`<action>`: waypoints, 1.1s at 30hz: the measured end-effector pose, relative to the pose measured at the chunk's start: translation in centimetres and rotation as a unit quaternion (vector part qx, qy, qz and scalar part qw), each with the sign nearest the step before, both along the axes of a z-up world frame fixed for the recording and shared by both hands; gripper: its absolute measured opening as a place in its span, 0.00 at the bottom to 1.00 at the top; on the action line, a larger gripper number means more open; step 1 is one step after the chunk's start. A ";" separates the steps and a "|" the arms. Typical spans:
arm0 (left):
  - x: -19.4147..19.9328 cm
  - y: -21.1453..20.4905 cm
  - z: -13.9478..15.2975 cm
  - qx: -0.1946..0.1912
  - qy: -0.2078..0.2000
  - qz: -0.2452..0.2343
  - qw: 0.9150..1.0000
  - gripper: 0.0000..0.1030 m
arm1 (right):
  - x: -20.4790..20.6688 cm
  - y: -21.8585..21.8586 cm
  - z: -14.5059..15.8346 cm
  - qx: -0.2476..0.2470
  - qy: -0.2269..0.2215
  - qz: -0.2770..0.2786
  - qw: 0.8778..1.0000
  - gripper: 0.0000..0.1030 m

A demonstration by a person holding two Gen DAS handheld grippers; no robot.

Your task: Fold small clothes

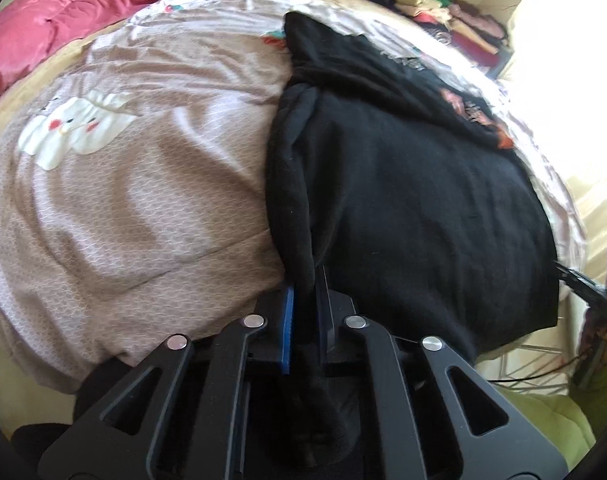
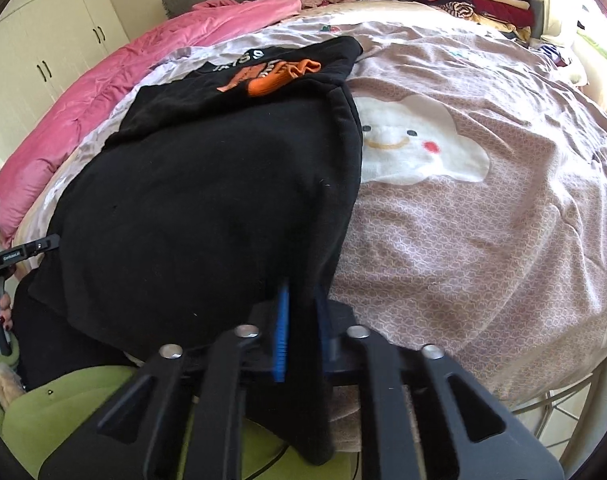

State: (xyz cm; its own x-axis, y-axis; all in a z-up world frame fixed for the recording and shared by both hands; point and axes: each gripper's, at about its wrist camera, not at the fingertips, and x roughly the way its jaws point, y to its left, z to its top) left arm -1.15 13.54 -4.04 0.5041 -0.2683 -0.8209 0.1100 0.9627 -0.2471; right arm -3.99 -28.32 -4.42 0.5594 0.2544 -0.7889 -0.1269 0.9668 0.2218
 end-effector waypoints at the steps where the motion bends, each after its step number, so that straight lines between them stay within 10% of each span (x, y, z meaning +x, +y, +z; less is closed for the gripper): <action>1: -0.1 -0.2 0.2 0.004 -0.004 -0.003 1.000 0.03 | 0.0 -0.1 0.3 0.006 -0.003 0.002 1.000 0.07; 23: 6.9 -0.2 10.5 -0.025 -0.123 -0.005 0.992 0.02 | 4.9 -3.4 9.0 0.061 -0.148 -0.034 0.987 0.06; 33: 12.4 -0.1 10.7 -0.035 -0.126 0.006 0.991 0.02 | 10.6 -3.4 10.0 0.042 -0.168 -0.042 0.984 0.06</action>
State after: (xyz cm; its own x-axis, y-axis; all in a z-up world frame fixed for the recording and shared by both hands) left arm 11.20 13.43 6.70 0.6943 -0.3131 -0.6480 0.1655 0.9457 -0.2796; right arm 6.62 -31.67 5.63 0.8066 0.2529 -0.5342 -0.1269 0.9569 0.2613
